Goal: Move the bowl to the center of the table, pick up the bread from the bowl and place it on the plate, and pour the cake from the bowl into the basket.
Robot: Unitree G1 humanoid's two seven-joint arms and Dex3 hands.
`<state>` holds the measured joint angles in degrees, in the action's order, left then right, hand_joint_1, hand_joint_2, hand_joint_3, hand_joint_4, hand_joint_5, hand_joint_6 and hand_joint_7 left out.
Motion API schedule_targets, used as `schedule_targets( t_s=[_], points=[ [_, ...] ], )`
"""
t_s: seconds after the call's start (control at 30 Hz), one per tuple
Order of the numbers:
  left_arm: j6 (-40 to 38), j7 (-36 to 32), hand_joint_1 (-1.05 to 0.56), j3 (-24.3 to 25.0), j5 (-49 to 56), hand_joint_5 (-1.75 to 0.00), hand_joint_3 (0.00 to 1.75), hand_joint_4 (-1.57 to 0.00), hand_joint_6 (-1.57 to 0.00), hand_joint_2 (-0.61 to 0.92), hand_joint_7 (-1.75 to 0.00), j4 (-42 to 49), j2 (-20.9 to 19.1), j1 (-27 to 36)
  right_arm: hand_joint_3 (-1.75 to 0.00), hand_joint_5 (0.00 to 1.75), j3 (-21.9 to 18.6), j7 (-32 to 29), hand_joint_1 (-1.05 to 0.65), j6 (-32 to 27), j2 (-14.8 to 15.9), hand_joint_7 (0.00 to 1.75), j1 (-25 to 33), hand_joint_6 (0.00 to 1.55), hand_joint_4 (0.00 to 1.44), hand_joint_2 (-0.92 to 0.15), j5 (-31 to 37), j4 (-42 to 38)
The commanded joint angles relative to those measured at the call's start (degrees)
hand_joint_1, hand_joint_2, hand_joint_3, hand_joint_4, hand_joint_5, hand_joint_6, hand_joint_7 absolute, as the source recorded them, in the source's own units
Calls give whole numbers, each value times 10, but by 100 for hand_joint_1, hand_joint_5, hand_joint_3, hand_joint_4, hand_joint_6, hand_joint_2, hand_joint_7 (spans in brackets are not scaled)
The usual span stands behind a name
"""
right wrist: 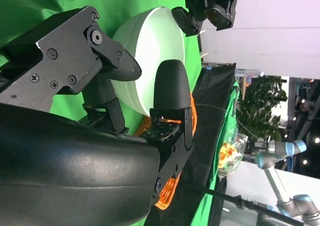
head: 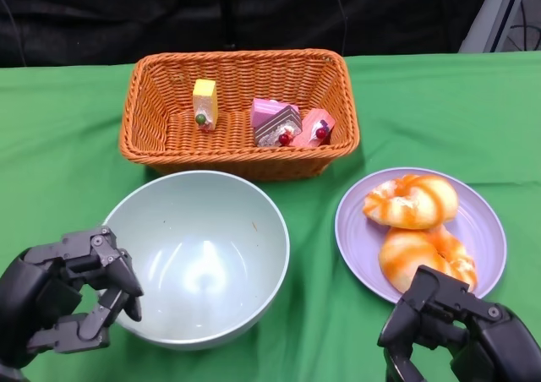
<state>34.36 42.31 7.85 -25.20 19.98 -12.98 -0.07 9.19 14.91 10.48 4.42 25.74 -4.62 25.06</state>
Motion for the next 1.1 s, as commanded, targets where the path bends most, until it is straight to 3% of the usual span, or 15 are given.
schedule_targets(
  t_s=[0.03, 0.2, 0.83, 0.93, 1.1],
  points=[
    [-2, 6, -5, 9, -3, -167, 116, -74, -75, 57, -134, 8, -3, -5, -123, 175, -1, -10, 6, 17, -2, 161, 2, 55, 69, -49, 0, -7],
    [23, 9, -4, 12, 11, -168, 121, -72, -74, 55, -136, 14, -1, 1, -123, 175, 0, -7, 4, 47, 3, 163, -8, 55, 74, -46, 4, -29],
    [48, 32, -3, 14, 9, -169, 123, -76, -78, 55, -137, 46, 18, -6, -123, 175, -7, -4, 2, 55, 15, 158, -31, 57, 74, -43, 11, -52],
    [46, 36, -4, 11, 9, -174, 132, -73, -74, 51, -143, 52, 20, -7, -123, 175, -10, -7, 1, 62, 14, 158, -36, 58, 76, -43, 18, -60],
    [61, 38, -5, 10, 19, -174, 127, -72, -74, 54, -143, 71, 19, -15, -123, 175, -14, -2, 3, 61, 13, 158, -41, 58, 74, -43, 6, -68]
  ],
)
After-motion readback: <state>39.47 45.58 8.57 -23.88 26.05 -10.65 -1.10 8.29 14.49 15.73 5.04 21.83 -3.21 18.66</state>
